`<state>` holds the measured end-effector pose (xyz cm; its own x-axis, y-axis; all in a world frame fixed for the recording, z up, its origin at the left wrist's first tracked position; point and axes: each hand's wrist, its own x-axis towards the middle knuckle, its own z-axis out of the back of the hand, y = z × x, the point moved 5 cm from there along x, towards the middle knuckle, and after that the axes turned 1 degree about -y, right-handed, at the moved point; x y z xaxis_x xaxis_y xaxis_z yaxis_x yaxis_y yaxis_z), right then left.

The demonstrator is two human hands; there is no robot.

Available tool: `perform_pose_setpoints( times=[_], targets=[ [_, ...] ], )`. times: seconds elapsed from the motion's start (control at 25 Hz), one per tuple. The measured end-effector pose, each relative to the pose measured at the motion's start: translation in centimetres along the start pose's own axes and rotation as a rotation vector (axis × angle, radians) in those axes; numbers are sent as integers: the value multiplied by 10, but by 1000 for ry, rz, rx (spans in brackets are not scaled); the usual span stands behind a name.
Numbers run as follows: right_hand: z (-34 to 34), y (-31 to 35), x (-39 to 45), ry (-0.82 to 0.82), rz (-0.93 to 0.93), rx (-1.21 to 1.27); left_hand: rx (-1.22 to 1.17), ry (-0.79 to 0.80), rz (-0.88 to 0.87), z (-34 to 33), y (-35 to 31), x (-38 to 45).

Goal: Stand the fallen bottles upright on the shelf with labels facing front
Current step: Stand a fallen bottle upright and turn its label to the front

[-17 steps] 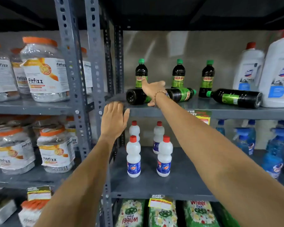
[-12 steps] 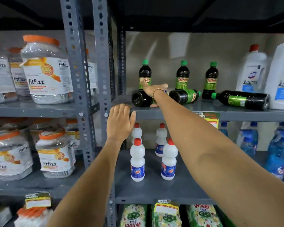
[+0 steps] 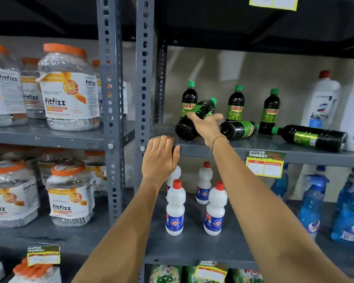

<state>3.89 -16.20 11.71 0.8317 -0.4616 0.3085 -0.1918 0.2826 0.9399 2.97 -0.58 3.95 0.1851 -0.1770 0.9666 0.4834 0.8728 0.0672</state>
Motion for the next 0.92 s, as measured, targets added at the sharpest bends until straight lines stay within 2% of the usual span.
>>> perform_pose_setpoints(
  times=[0.08,0.28,0.48,0.8,0.92],
  targets=[
    [1,6,-7,40,111,-36,0,13,9,0,0,1],
    [-1,11,-8,111,237,-203,6,44,16,2,-1,0],
    [-9,1,-1,234,139,-237,26,72,10,1,-1,0],
    [-11,2,-9,274,140,-137,-20,66,22,2,0,0],
    [-8,1,-7,221,153,-147,-24,45,23,2,-1,-1]
  ],
)
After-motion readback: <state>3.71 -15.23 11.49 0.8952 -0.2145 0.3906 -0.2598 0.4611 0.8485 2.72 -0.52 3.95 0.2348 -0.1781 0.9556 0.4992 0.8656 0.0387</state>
